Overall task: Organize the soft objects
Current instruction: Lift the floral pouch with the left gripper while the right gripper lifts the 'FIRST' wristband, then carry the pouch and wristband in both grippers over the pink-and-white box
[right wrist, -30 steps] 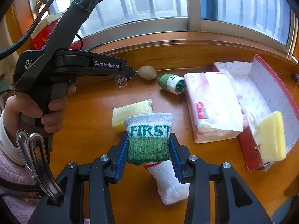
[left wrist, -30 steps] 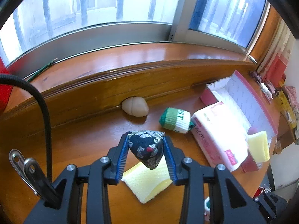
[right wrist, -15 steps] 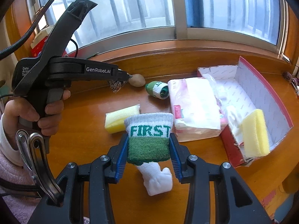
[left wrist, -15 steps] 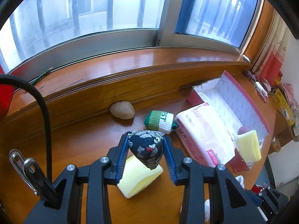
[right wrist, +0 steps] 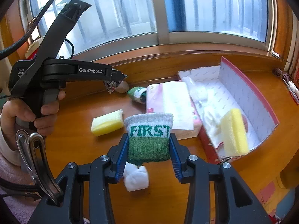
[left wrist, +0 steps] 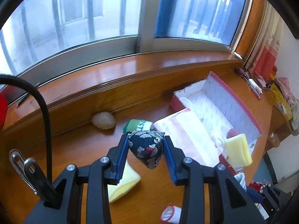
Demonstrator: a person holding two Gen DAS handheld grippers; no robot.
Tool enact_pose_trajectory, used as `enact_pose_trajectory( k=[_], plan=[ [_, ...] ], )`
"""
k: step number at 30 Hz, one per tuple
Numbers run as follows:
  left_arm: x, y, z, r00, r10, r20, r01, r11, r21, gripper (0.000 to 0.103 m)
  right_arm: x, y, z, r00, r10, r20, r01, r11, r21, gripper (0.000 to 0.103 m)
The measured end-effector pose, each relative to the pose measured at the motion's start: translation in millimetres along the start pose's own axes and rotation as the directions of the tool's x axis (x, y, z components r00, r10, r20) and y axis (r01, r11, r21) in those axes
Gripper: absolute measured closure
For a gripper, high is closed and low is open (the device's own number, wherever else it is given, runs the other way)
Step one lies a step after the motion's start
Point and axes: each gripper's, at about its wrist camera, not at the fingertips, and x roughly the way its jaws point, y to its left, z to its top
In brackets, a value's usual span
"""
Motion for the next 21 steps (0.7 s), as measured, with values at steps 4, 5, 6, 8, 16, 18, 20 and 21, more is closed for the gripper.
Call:
enact_pose_trajectory(
  k=[4,5,6,8,16,18,20,21],
  plan=[
    [4.2,-16.3,6.1,1.000,-0.006,0.005,0.006,1.000,0.020,0.064,-2.9,-12.1,3.1,1.000,-0.006,0.007,0.006,1.000,0.008,0.061],
    [5.7,-20.3,7.3,1.000,-0.008,0.005,0.008,1.000,0.024,0.064,-3.8,-14.7,3.5,1.000,-0.007,0.009,0.007,1.000,0.010,0.061],
    [7.0,-22.7,8.1,1.000,-0.009,0.004,0.009,1.000,0.025,0.064,-4.5,-18.3,3.9,1.000,-0.009,0.010,0.009,1.000,0.012,0.061],
    [10.7,-30.3,10.5,1.000,-0.013,0.003,0.013,0.999,0.030,0.064,-5.8,-24.4,4.4,1.000,-0.012,0.012,0.011,1.000,0.015,0.061],
    [24.8,-60.4,21.4,1.000,-0.030,0.003,0.029,0.998,0.051,0.064,-9.6,-53.7,8.8,0.999,-0.028,0.024,0.027,0.999,0.025,0.061],
    [27.9,-66.9,23.7,0.999,-0.033,0.003,0.032,0.998,0.056,0.064,-10.4,-61.9,10.3,0.999,-0.032,0.027,0.031,0.999,0.026,0.061],
    [31.7,-75.5,26.2,0.999,-0.036,0.002,0.036,0.997,0.063,0.064,-11.3,-69.2,11.2,0.999,-0.034,0.030,0.033,0.999,0.027,0.061],
    [34.2,-80.9,28.1,0.999,-0.037,0.002,0.037,0.997,0.068,0.064,-11.1,-73.3,12.2,0.999,-0.035,0.031,0.034,0.999,0.028,0.061]
  ],
)
